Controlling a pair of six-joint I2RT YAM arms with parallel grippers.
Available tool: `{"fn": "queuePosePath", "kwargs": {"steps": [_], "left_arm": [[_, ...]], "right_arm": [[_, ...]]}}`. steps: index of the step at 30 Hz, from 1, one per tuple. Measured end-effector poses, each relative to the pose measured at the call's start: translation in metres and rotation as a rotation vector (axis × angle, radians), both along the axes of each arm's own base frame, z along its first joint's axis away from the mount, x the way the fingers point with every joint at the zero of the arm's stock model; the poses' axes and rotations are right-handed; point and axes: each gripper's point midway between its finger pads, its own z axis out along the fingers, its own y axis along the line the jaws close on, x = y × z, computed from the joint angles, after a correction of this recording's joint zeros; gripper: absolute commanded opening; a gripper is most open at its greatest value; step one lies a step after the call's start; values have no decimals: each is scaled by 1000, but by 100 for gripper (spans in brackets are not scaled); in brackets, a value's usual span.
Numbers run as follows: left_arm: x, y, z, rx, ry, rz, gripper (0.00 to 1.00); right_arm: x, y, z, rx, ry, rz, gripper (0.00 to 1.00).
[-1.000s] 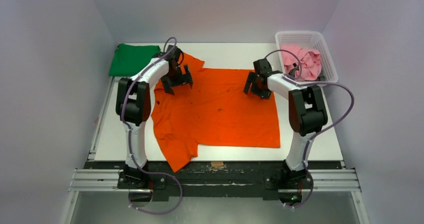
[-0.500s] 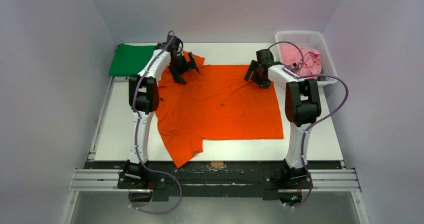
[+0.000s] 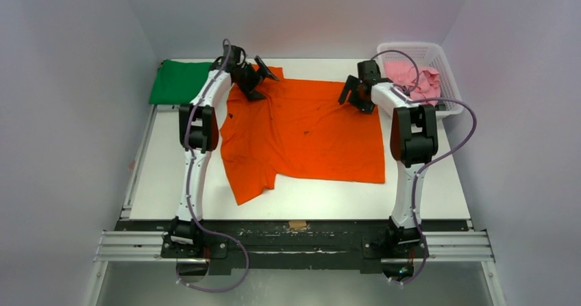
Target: Fold and stack the t-shirts
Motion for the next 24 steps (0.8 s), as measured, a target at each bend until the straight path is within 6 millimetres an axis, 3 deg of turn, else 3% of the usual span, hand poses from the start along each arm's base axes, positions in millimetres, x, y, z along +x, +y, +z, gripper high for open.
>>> {"fn": "queuePosePath", "kwargs": {"steps": [3, 5, 8, 12, 15, 18, 21, 24], "left_arm": [[-8, 6, 5, 43, -13, 1, 100], [-19, 14, 19, 88, -25, 3, 100], [-48, 28, 64, 151, -78, 5, 100], [-123, 48, 145, 223, -213, 31, 100], [-179, 51, 176, 259, -299, 44, 100], [-244, 44, 153, 315, -271, 7, 100], [-311, 43, 91, 405, -124, -67, 100], [-371, 65, 38, 510, 43, -83, 100]], "right_arm": [[-6, 1, 8, -5, 5, 31, 82], [-16, 0, 22, -8, -10, 42, 83], [-45, -4, 55, -9, -54, 55, 85], [-96, -11, 105, 8, -168, 56, 89], [-134, -18, 114, 8, -207, 36, 93], [-174, -27, 99, 5, -187, 1, 98], [-207, -35, 77, -3, -150, -32, 99], [-227, -42, 69, -17, -154, -64, 99]]}}
